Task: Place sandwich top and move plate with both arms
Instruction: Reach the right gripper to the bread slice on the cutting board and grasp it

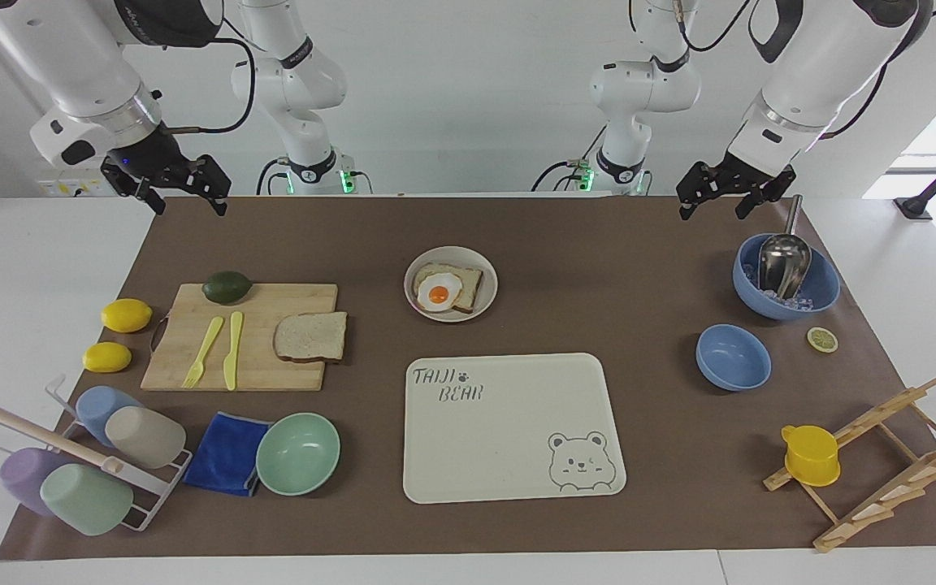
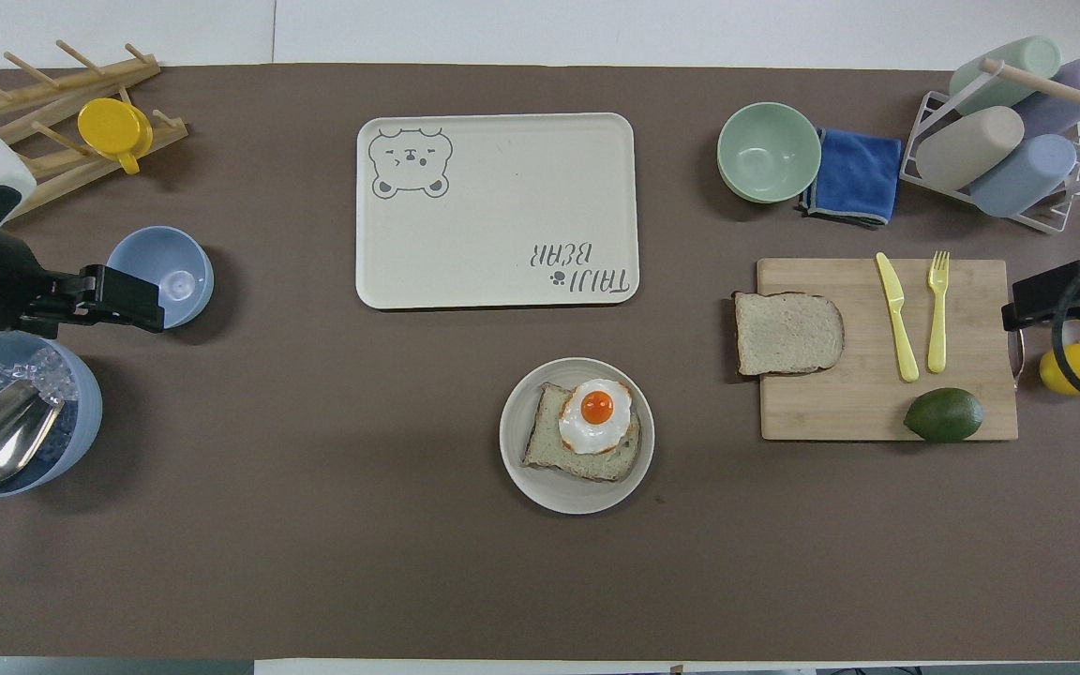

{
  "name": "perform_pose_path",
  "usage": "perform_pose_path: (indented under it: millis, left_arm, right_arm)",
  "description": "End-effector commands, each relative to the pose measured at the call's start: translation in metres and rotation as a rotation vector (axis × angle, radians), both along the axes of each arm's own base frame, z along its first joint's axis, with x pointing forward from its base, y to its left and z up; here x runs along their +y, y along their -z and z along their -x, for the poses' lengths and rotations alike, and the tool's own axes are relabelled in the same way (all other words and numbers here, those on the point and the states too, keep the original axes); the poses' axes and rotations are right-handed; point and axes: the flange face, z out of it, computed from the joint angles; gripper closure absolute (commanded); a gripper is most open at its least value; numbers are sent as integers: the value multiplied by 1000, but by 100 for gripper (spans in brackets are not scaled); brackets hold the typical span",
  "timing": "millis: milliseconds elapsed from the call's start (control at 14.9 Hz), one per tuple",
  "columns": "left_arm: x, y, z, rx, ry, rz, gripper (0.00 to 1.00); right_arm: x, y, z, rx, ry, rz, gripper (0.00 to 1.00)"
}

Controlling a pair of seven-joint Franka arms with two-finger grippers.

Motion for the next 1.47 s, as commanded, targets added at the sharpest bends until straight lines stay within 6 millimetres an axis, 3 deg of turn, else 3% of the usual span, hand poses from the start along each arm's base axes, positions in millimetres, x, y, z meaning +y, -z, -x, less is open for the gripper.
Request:
perform_pose_path:
  millis: [0, 670, 804, 938, 1071, 1138, 1205, 1406]
  left_arm:
    - [1, -3, -1, -17, 3, 14, 0]
    - [4, -1, -1, -14, 0, 14, 0]
    - [4, -2, -2, -17, -2, 14, 0]
    - [2, -2, -2, -20, 1, 15, 0]
    - [0, -3, -2, -23, 2, 13, 0]
    - [0, -3, -2, -23, 4, 13, 0]
    - [0, -2, -2, -22, 5, 13, 0]
    - [4, 1, -1, -16, -1, 12, 0]
  right_arm:
    - [1, -1, -5, -12, -2, -5, 0]
    - [0, -4, -1, -34, 38, -13, 0]
    - [12, 2, -5, -58, -1, 20, 0]
    - [72, 28, -13, -78, -128, 233, 0]
    - [117, 83, -30, -45, -104, 341, 0]
    - [149, 114, -39, -31, -145, 420, 0]
    - [162, 134, -45, -31, -162, 495, 0]
    - [174, 197, -63, -31, -66, 508, 0]
